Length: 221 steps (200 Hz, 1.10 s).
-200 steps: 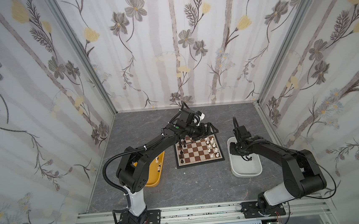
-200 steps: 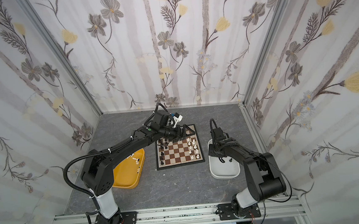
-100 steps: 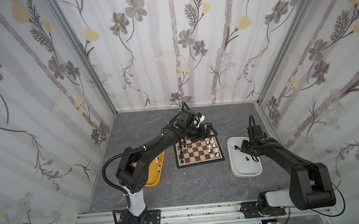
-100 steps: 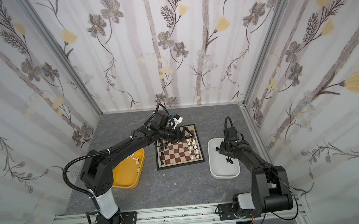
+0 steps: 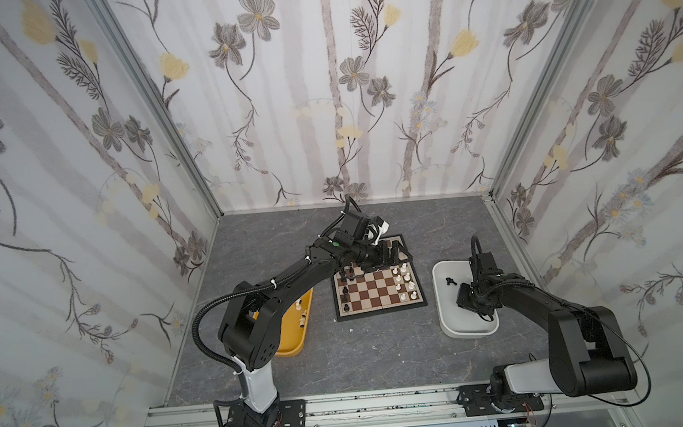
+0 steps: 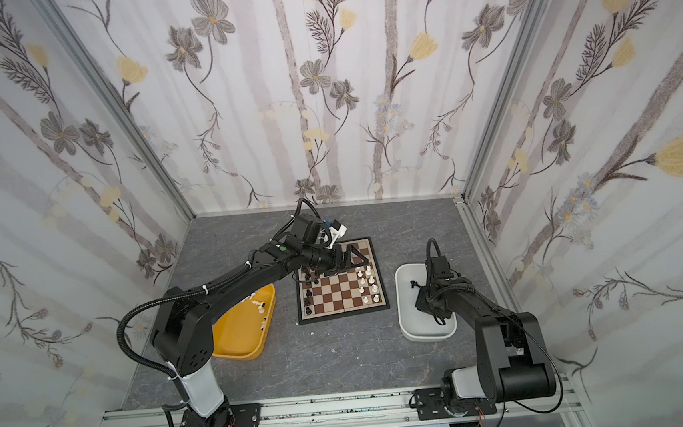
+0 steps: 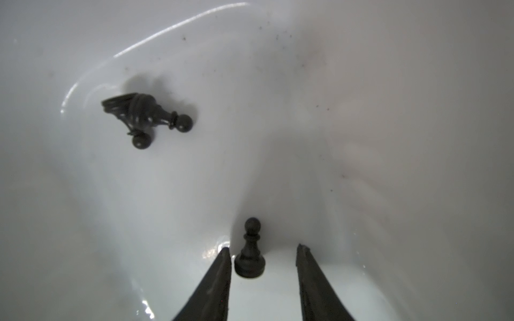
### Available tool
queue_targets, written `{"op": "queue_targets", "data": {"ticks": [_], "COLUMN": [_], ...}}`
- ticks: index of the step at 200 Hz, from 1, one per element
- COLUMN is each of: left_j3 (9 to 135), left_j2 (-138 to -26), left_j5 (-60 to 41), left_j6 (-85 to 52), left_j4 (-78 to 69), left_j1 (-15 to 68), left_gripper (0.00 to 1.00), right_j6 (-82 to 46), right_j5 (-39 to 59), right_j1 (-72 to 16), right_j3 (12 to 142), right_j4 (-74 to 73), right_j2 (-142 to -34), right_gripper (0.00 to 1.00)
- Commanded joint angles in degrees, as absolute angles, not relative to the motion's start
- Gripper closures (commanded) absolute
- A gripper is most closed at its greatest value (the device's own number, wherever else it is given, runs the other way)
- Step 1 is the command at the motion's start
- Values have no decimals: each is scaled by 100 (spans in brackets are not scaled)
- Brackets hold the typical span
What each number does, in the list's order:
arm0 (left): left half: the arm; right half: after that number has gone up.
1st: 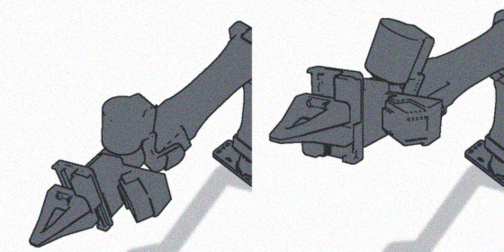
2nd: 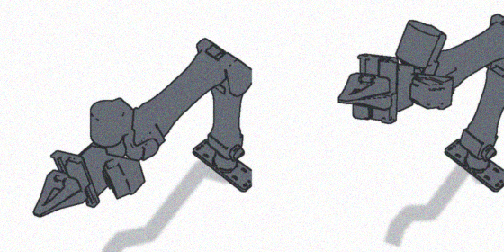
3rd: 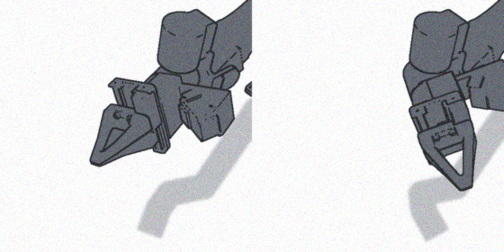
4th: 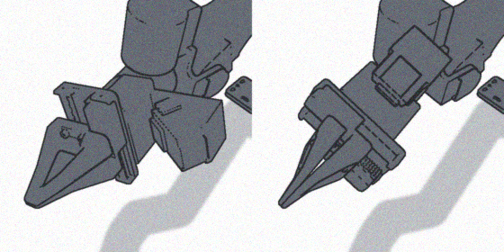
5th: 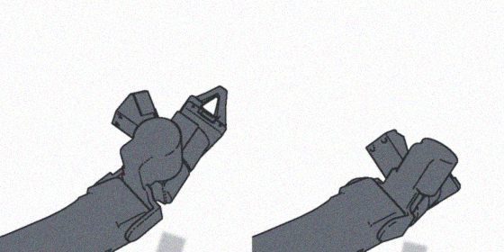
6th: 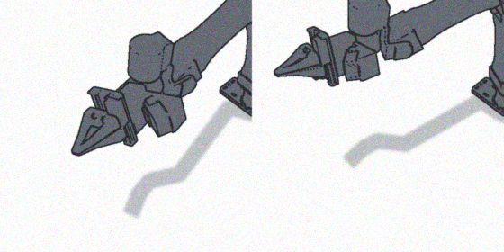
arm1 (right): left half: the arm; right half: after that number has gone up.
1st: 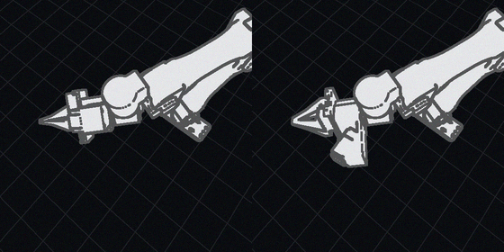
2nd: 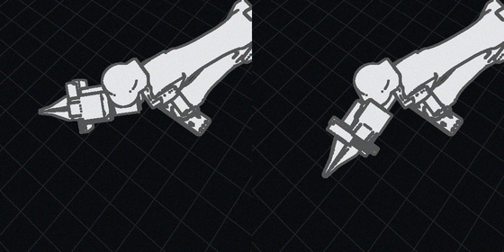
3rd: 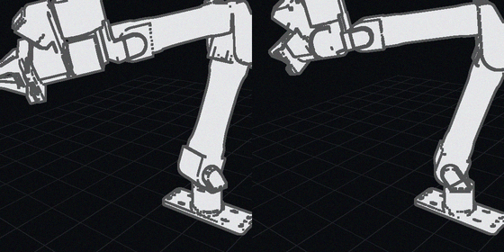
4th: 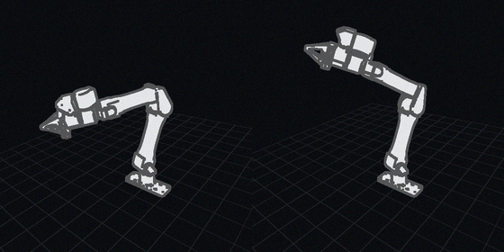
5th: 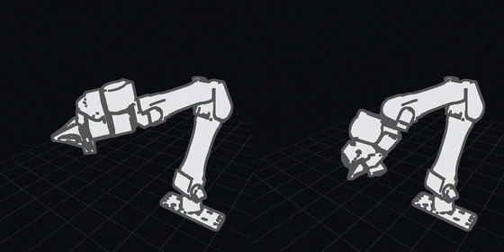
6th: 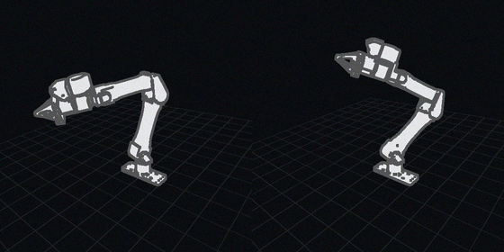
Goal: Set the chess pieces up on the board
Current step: 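Lift the black pawn out of the white tray with the right gripper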
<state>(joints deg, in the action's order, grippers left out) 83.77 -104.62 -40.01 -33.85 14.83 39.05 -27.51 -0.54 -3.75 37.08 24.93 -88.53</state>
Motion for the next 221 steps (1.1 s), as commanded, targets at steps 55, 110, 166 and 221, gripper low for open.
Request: {"op": "queue_targets", "data": {"ticks": [55, 110, 166, 221], "left_j3": [8367, 8367, 8183, 8183], "left_j2": [-10324, -10256, -10189, -10159], "left_j5": [-3920, -3929, -3910, -3911], "left_j6": [-3340, -3376, -3384, -3410], "left_j4": [1424, 1372, 1354, 1333], "left_j1": [3886, 3876, 3867, 3855], "left_gripper": [0, 0, 0, 0], "right_j6": [-2852, -2935, -2975, -2980], "right_j5": [-144, -332, -325, -385], "right_j1": [-469, -552, -556, -555], "right_j3": [3700, 3709, 3736, 3722], "right_j4": [2411, 2505, 2417, 2461], "right_j2": [-8884, -8833, -8927, -8925], "right_gripper": [68, 68, 70, 72]}}
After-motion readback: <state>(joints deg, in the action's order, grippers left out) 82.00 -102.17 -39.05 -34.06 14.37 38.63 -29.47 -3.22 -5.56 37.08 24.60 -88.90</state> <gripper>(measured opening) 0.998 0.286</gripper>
